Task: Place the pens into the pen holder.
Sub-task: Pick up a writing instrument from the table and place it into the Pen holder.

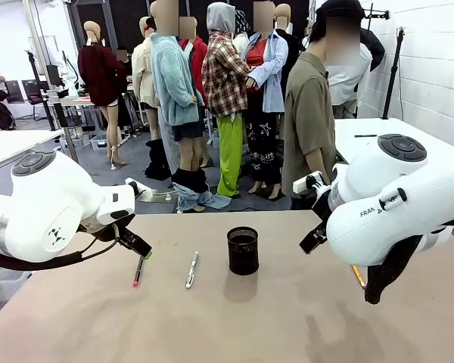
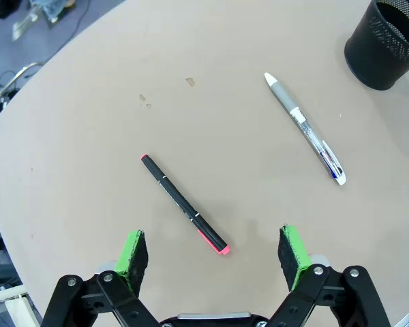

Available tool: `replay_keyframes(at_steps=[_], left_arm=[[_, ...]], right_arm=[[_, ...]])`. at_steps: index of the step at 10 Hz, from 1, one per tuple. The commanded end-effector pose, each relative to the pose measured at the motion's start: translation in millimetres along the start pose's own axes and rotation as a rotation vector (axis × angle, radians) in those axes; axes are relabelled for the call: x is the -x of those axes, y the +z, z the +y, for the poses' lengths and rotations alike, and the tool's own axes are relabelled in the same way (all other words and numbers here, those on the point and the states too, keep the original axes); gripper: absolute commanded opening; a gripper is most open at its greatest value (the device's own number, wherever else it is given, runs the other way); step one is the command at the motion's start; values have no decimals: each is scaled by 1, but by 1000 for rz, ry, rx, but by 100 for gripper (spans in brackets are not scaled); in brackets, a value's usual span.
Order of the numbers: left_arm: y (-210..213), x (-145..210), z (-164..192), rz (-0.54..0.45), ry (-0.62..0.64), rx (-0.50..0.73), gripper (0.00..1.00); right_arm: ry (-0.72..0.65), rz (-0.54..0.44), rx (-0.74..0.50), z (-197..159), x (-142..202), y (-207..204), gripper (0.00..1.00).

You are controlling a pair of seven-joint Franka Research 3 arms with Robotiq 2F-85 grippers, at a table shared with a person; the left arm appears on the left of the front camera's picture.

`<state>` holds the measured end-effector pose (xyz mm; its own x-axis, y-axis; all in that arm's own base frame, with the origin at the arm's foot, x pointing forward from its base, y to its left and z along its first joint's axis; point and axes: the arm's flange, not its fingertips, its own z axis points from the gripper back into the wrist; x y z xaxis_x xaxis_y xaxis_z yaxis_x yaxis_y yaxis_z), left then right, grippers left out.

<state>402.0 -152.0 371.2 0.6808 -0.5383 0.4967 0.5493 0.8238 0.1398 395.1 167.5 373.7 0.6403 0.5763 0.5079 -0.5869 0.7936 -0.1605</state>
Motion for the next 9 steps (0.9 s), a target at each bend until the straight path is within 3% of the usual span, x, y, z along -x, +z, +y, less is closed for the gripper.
replay_keyframes(at_steps=[1, 4, 6, 9], left_arm=[[0, 0, 1, 0, 2, -1, 100], [0, 0, 1, 0, 2, -1, 100], [0, 0, 1, 0, 2, -1, 100], [0, 0, 1, 0, 2, -1, 100]], right_arm=[[-1, 0, 0, 0, 0, 0, 100], [0, 0, 0, 0, 0, 0, 100], [-80, 92, 49, -33, -11, 7, 100], [-175, 263, 65, -58, -28, -19, 100]])
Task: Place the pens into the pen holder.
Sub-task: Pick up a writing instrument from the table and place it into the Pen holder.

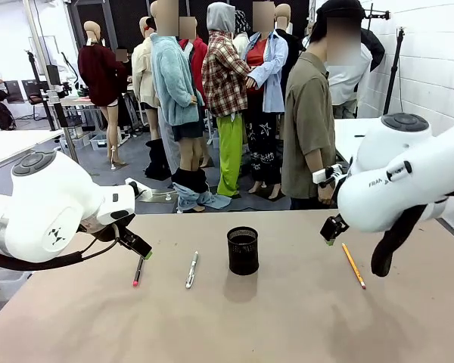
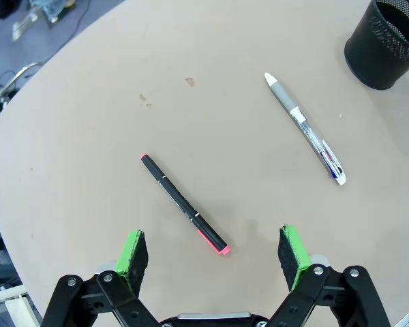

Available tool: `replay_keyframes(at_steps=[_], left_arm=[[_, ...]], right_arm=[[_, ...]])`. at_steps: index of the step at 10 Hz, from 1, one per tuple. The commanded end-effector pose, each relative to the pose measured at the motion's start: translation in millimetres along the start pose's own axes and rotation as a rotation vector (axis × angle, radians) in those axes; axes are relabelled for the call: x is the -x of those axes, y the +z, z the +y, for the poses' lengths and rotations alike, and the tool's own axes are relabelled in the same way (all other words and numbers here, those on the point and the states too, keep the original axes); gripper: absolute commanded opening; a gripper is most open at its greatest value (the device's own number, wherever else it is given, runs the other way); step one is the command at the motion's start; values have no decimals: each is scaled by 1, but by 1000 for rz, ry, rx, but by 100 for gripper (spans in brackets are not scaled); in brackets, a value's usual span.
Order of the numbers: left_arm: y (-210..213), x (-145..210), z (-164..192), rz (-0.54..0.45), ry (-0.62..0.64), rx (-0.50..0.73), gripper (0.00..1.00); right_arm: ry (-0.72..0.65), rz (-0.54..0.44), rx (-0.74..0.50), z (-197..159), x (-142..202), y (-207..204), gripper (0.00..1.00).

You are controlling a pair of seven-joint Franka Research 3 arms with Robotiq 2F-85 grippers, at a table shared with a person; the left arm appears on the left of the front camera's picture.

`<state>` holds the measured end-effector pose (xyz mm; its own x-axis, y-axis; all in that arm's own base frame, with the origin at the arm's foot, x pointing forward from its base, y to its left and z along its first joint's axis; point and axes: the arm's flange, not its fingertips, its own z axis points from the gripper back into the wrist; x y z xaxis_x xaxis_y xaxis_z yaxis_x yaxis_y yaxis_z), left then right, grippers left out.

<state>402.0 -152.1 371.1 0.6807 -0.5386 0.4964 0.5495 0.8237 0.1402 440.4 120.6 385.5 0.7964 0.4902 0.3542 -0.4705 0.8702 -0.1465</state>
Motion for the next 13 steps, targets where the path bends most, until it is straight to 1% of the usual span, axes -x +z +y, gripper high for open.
replay_keyframes(at_steps=[1, 3, 5, 9, 12, 13], left_arm=[[0, 0, 1, 0, 3, 0, 100], [0, 0, 1, 0, 3, 0, 100], [0, 0, 1, 0, 3, 0, 100], [0, 0, 1, 0, 3, 0, 100], [0, 0, 1, 0, 3, 0, 100], [0, 0, 1, 0, 3, 0, 100]], right_arm=[[-69, 126, 8, 2, -29, -25, 100], [-135, 209, -19, -17, -34, -45, 100], [-160, 272, -60, -28, -35, -63, 100], [-233, 352, -107, -46, -26, -96, 100], [-255, 374, -139, -55, -19, -111, 100], [-251, 362, -143, -56, -17, -111, 87]])
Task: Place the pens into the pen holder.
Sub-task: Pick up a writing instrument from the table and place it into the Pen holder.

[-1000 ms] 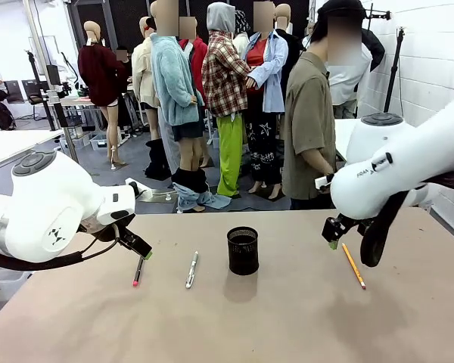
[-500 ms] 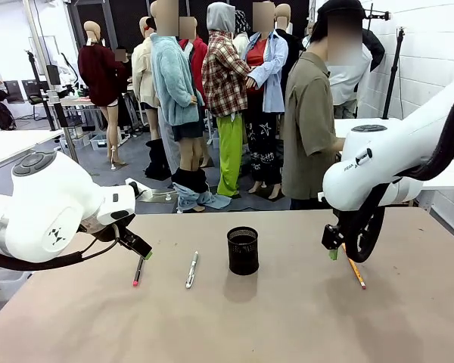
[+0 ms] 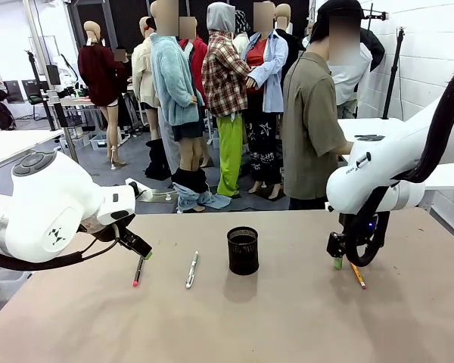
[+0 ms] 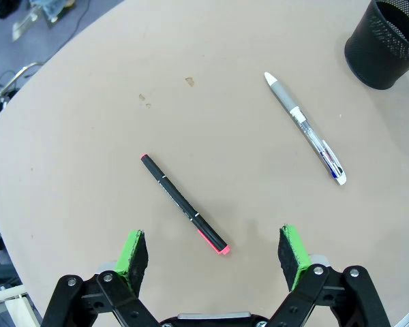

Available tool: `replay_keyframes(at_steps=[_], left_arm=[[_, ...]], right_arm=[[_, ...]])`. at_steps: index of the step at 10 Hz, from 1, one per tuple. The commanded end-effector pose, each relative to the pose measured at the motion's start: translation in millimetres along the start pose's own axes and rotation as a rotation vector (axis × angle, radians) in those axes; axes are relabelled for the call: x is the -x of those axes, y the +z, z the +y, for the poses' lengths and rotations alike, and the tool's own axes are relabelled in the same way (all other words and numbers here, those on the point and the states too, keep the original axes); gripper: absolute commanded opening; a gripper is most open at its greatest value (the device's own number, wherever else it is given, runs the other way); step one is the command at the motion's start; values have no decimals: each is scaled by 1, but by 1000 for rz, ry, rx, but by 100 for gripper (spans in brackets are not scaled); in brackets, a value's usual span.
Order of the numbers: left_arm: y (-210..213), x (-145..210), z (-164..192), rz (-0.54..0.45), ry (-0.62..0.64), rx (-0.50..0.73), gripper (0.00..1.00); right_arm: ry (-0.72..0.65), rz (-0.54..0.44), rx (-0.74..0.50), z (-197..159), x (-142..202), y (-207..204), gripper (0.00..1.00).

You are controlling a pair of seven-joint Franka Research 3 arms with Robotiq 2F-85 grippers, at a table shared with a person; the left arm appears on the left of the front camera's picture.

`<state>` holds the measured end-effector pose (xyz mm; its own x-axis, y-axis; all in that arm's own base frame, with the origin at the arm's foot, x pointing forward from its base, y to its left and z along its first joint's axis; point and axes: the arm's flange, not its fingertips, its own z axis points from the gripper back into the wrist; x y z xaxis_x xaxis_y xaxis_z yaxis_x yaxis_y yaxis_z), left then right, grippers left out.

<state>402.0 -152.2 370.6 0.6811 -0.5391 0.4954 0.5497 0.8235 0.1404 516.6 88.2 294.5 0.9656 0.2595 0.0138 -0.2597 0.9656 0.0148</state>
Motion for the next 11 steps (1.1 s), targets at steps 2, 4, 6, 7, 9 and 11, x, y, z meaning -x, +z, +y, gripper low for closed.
replay_keyframes(at_steps=[2, 4, 6, 7, 9, 11], left_arm=[[1, 0, 1, -1, 3, 0, 100], [1, 0, 1, -1, 3, 0, 100], [1, 0, 1, -1, 3, 0, 100], [1, 0, 1, -1, 3, 0, 100], [1, 0, 1, -1, 3, 0, 100], [1, 0, 1, -1, 3, 0, 100]], right_arm=[[38, 8, -20, -5, -6, 4, 49], [61, 30, -12, -3, -6, 4, 11], [80, 38, 7, -1, -8, 8, 0], [95, 47, 19, 2, -10, 9, 0], [148, 78, 43, 12, -12, 11, 0], [253, 89, 22, 20, -9, 16, 0]])
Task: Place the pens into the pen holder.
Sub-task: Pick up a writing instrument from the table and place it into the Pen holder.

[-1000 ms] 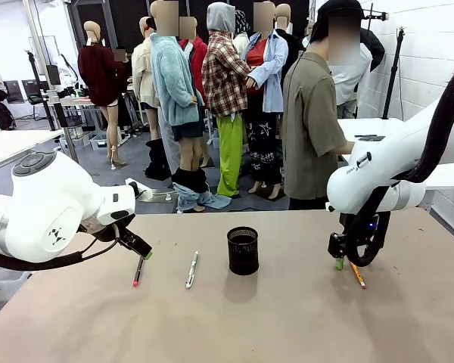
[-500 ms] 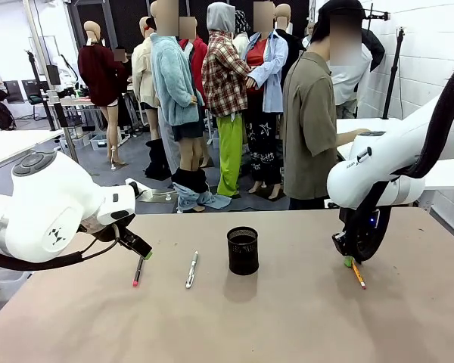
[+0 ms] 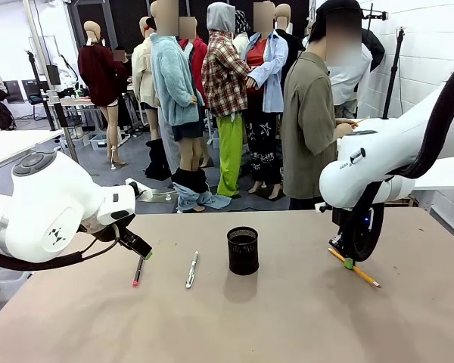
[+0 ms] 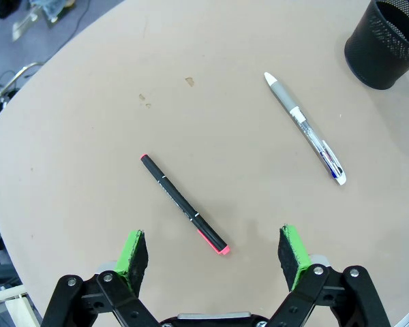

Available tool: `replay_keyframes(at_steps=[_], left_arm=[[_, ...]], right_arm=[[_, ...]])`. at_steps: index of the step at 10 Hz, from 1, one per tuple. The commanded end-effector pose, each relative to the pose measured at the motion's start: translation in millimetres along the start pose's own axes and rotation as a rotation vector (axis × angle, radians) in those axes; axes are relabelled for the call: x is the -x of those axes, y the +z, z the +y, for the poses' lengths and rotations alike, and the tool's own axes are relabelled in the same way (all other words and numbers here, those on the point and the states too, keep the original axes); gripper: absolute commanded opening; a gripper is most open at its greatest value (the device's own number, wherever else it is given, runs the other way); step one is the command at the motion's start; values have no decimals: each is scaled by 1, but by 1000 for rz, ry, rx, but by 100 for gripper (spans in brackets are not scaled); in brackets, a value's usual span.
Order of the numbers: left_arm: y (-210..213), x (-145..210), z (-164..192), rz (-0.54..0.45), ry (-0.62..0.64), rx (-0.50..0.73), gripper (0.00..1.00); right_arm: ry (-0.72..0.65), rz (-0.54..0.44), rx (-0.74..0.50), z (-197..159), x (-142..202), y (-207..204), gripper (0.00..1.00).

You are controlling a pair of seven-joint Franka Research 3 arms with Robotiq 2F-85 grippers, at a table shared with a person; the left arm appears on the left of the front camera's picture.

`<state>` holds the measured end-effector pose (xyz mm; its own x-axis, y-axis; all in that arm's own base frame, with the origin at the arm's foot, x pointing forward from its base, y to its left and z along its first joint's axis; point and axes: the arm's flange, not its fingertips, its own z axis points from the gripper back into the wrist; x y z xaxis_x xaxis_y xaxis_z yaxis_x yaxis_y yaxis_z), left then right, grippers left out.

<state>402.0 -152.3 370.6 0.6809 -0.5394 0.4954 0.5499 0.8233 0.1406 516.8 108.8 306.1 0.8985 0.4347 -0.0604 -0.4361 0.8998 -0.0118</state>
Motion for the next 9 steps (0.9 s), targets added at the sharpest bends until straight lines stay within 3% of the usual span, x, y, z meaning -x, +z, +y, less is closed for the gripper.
replay_keyframes(at_steps=[1, 6, 7, 9], left_arm=[[1, 0, 1, -1, 3, 0, 100], [1, 0, 1, -1, 3, 0, 100], [1, 0, 1, -1, 3, 0, 100], [1, 0, 1, -1, 3, 0, 100]], right_arm=[[131, -41, -43, -1, 4, 13, 0], [469, -396, -237, 1, 34, 68, 0], [551, -502, -308, 8, 34, 78, 0], [726, -838, -461, 24, 28, 101, 0]])
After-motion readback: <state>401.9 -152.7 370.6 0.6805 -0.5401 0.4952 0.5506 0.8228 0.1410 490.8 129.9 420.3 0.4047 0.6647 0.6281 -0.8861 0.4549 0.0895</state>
